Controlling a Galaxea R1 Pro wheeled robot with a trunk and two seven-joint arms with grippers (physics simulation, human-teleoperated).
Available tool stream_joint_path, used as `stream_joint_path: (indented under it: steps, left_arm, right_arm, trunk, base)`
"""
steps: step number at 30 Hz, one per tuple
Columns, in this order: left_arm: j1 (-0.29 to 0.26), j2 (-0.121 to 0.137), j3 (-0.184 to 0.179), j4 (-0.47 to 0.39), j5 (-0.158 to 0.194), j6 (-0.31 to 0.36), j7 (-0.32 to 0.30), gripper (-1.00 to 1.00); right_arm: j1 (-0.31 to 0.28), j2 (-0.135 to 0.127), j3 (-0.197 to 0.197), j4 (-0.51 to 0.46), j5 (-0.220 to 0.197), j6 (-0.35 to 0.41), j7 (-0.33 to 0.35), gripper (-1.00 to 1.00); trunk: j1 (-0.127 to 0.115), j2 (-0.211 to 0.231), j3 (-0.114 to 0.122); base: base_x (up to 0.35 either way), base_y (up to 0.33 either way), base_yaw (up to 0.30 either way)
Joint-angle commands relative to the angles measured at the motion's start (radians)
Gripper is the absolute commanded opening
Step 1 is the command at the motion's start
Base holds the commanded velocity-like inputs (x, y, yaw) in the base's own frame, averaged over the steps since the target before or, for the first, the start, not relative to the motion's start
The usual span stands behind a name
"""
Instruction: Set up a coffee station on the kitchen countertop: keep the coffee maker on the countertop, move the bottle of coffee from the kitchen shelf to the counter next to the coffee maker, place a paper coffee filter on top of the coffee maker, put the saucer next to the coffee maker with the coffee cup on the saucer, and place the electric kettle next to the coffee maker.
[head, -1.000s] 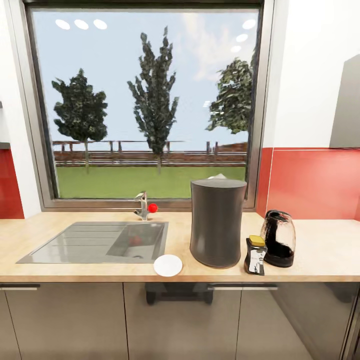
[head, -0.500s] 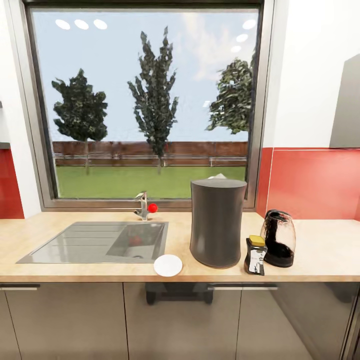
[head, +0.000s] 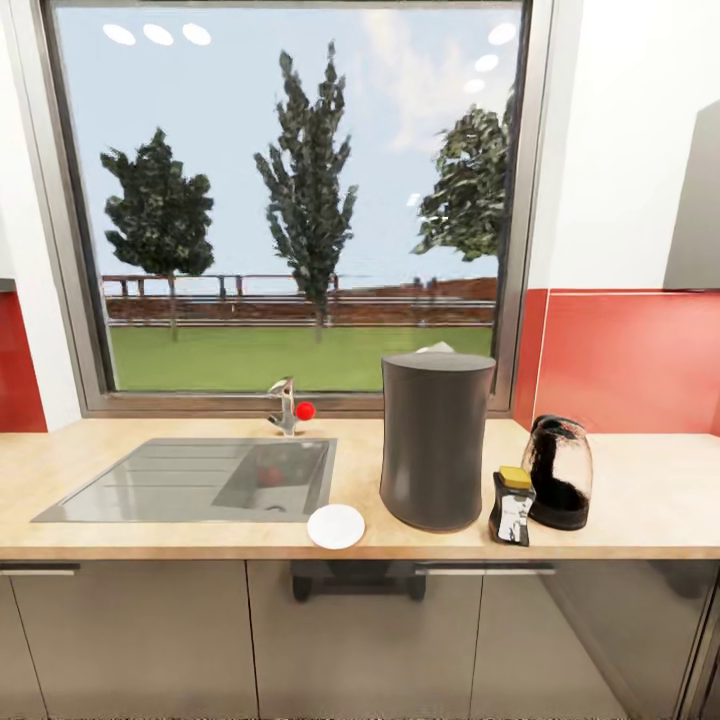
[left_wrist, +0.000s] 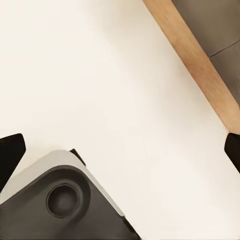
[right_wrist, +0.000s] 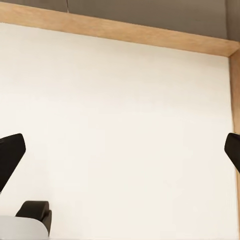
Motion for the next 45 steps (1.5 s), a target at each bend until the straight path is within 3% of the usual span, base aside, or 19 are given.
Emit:
stream_joint_path:
  steps: [1, 14, 45]
  left_arm:
    - [0.000, -0.001, 0.006, -0.001, 0.001, 0.003, -0.010, 1.00]
    - [0.000, -0.001, 0.006, -0.001, -0.012, 0.002, -0.010, 1.00]
    - [0.000, -0.001, 0.006, 0.000, -0.012, 0.001, -0.010, 1.00]
  right_arm:
    - [0.000, 0.000, -0.009, 0.004, 0.007, -0.007, 0.001, 1.00]
    - [0.008, -0.004, -0.010, 0.004, 0.003, -0.010, -0.004, 1.00]
    - [0.015, -0.006, -0.010, 0.003, 0.004, -0.013, -0.004, 1.00]
  trunk:
    - [0.000, -0.001, -0.003]
    - [0.000, -0.001, -0.024]
    - [-0.119, 0.216, 0.036]
  base:
    - [0.000, 0.000, 0.000]
    - [0.000, 0.000, -0.045]
    - [0.000, 0.000, -0.021]
